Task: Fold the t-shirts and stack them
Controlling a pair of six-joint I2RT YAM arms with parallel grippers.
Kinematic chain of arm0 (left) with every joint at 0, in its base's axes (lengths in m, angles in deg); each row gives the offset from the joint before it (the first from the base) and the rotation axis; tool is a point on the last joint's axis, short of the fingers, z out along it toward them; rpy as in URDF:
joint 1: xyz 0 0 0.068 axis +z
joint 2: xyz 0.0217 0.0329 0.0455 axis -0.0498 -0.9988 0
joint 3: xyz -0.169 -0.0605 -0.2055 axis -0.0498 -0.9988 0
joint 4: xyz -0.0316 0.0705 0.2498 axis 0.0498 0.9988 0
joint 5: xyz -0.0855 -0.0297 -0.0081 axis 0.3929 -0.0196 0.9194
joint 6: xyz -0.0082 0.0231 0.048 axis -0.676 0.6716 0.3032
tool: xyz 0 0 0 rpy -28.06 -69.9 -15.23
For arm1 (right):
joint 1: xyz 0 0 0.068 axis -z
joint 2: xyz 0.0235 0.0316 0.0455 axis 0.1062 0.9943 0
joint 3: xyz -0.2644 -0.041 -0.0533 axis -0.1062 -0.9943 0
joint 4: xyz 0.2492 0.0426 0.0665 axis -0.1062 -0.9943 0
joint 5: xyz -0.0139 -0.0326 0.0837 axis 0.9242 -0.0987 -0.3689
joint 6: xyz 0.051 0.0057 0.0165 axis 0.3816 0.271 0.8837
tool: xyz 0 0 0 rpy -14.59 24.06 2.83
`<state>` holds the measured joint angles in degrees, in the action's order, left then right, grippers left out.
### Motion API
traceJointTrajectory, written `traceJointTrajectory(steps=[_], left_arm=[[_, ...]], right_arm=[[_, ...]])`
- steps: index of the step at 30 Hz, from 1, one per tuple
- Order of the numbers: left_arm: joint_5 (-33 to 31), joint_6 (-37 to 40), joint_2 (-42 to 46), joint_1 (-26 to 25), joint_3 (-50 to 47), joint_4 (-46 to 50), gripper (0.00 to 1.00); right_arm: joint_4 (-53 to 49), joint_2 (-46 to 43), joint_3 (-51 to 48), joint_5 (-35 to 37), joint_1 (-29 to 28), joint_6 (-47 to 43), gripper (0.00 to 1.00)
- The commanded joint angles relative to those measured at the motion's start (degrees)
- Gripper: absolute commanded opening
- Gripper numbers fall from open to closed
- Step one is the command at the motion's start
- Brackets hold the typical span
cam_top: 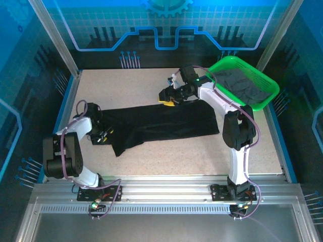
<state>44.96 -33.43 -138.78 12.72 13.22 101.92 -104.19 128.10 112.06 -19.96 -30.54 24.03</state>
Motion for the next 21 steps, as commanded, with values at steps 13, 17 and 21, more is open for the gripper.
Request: traceJointTrajectory(steps=[13,17,21], left_arm=[[3.8,0.9,6.5,-1.1,-3.0,-5.2,0.04],[4.0,0.1,8.8,-1.3,-3.1,-3.2,0.0],[3.9,-1.9,10.4,-1.2,-0.8,-1.7,0.0]], right_arm=[[0.0,-2.8,-2.4,-0.3,-1.1,0.8,0.51],[-0.1,-2.4,-2.1,0.0,-1.0,1.0,0.51],[-0.5,-2.0,-1.5,0.2,-1.0,0.9,0.51]])
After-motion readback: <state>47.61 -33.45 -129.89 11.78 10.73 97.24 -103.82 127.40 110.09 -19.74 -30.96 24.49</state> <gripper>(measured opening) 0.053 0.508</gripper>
